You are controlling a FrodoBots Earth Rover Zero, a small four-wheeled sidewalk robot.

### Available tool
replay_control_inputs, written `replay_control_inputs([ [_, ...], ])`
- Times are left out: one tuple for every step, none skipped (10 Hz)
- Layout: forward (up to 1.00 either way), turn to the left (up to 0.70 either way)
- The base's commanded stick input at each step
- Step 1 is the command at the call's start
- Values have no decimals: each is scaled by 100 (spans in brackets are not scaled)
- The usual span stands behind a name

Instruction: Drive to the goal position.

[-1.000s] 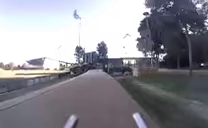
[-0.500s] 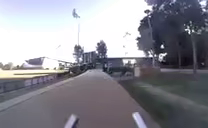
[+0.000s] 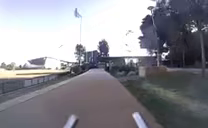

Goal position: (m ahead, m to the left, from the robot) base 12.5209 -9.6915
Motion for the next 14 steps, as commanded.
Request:
replay_control_inputs([
  [100,0],
  [100,0],
  [100,0],
  [100,0],
  [100,0],
  [100,0],
  [100,0],
  [100,0],
  [100,0],
  [100,0],
  [100,0],
  [100,0],
  [100,0],
  [100,0],
])
